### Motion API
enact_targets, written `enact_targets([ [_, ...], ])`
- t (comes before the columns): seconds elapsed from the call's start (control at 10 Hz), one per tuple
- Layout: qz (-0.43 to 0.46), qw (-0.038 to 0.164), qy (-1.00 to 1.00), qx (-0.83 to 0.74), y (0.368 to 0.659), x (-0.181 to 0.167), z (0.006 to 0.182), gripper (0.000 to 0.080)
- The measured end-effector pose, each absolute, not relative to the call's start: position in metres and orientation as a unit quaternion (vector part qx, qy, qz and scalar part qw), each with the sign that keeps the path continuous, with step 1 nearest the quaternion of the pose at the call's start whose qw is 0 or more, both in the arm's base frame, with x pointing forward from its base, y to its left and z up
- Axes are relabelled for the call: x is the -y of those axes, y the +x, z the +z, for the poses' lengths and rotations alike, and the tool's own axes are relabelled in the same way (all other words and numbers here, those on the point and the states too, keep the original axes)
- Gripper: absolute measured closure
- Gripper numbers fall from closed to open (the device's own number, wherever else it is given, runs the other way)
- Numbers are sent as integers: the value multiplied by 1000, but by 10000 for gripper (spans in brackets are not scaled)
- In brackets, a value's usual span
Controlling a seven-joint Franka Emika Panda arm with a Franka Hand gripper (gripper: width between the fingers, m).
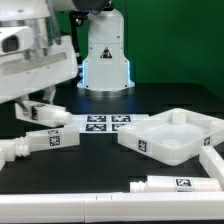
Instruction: Assemble desk
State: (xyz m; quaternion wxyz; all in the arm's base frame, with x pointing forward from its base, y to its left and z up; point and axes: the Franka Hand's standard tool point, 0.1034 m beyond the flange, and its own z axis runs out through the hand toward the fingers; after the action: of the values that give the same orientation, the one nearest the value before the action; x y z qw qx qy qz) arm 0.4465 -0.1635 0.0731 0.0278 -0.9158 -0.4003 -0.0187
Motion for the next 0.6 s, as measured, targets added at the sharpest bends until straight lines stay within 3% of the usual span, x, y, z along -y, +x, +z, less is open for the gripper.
enact_targets([
  [0.1,-32,22,-943,331,421,184,69,515],
  [0.2,-29,30,-957,286,408,189,63,515],
  [0.6,-25,32,-957,287,405,188,59,515],
])
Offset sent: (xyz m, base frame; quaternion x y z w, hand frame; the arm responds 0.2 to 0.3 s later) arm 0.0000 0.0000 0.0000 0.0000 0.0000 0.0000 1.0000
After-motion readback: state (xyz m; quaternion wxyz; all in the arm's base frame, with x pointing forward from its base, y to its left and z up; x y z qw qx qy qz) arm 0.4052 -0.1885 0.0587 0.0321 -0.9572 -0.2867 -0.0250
